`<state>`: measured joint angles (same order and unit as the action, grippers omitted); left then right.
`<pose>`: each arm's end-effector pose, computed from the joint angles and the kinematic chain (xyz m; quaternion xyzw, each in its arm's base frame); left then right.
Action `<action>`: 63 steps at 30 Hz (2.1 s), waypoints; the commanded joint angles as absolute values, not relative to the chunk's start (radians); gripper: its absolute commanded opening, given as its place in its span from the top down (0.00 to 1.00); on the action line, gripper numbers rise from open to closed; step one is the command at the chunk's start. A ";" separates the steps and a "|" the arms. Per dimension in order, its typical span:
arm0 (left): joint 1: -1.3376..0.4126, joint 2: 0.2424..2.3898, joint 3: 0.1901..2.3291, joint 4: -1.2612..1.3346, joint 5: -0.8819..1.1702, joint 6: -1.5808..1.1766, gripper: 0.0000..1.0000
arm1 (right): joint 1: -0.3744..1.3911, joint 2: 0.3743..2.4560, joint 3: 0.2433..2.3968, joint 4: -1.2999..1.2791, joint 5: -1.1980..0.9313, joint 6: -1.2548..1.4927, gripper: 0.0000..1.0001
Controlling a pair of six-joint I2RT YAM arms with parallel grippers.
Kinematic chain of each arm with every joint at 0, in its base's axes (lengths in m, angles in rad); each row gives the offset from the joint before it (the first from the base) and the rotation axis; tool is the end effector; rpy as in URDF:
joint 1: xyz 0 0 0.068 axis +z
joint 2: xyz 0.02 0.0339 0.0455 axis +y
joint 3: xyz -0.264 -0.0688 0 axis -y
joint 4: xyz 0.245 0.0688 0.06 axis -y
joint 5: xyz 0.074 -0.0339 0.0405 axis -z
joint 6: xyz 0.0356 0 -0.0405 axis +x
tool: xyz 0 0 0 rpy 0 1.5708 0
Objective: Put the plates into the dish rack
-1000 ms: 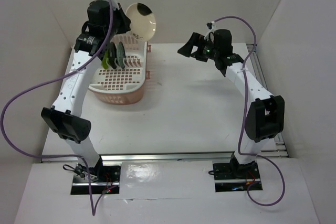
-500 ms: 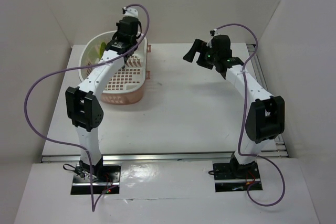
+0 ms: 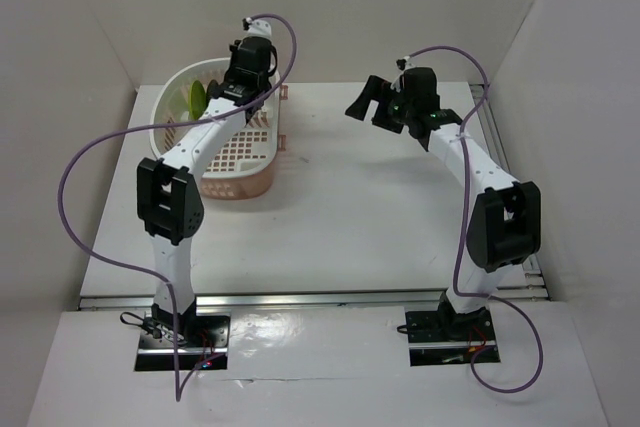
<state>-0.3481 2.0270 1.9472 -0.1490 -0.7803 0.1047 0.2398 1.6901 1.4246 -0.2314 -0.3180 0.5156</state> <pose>0.4617 -0.1409 0.3683 -0.0678 0.7589 0.2259 0.6070 0.3843 0.1054 0.3178 0.0364 0.8515 0.3127 0.4193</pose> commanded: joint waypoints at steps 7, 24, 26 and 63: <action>-0.333 2.126 1.999 -0.153 -0.790 0.008 1.00 | 0.249 1.692 1.431 -0.206 -0.342 0.525 0.00; -0.324 2.194 1.999 -0.195 -0.759 -0.072 1.00 | 0.249 1.730 1.440 -0.196 -0.360 0.525 0.00; -0.324 2.194 1.999 -0.195 -0.750 -0.072 1.00 | 0.249 1.730 1.440 -0.196 -0.360 0.525 0.00; -0.296 1.990 2.014 -0.324 -0.540 -0.202 0.00 | 0.239 1.776 1.534 -0.253 -0.286 0.422 0.00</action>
